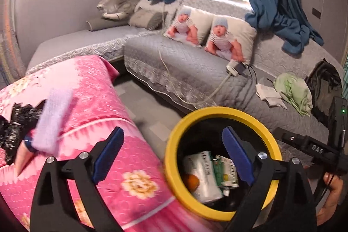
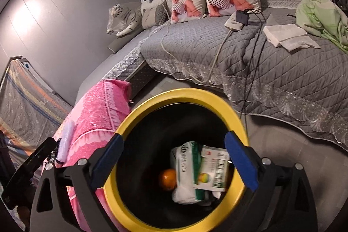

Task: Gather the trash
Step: 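Carry the orange peel and medicine box to the yellow bin and release both, then grasp the black plastic bag on the bed with the left tool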

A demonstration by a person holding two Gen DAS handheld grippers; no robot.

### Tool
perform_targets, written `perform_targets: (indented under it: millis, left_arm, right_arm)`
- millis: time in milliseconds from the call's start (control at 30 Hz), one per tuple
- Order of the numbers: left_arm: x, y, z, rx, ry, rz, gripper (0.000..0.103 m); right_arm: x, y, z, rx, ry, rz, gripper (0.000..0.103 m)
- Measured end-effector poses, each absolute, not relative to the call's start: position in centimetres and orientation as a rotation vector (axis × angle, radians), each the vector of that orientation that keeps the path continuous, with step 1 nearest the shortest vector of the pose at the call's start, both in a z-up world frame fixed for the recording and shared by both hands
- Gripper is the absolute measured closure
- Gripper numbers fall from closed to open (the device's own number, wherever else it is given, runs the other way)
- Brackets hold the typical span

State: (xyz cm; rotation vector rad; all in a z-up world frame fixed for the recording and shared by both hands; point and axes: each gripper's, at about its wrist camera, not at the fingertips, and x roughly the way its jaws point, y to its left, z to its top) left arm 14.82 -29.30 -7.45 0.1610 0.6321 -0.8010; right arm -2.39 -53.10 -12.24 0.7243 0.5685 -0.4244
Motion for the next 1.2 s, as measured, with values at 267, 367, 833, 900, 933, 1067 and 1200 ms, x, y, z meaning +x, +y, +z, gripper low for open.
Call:
perform_targets:
  millis: [267,367,833,900,933,1067,1200]
  left_arm:
    - [16.9,-22.5,-5.7,0.193,0.534,-0.652,0.012]
    - [18.6,-18.7,-5.6,0.235,0.511,-0.536,0.011]
    - [31.3,-0.5,-7.3,0.131,0.553,-0.207,0.011]
    - [32.9,-0.5,-8.3,0.142,0.587,-0.209,0.011]
    - [33.6,-0.4,-8.8,0.142,0.605,-0.209,0.011]
    - [35.4,0.0,-10.8,0.065,0.695,-0.237,0.011]
    - [37.1,0.0,-12.5,0.048,0.75,-0.244,0.025]
  right_arm:
    - [-0.4,-50.2,-10.4,0.665,0.558,-0.308,0.012]
    - [0.6,-49.2,-9.8,0.642,0.56,-0.276,0.012]
    - [6.7,-44.6,-9.0,0.582,0.58,-0.149,0.012]
    - [7.4,-44.0,-8.9,0.572,0.59,-0.133,0.012]
    - [7.6,-43.7,-8.9,0.564,0.593,-0.129,0.012]
    - [7.6,-43.3,-8.5,0.528,0.586,-0.137,0.012]
    - [7.3,-44.0,-8.8,0.541,0.583,-0.161,0.012]
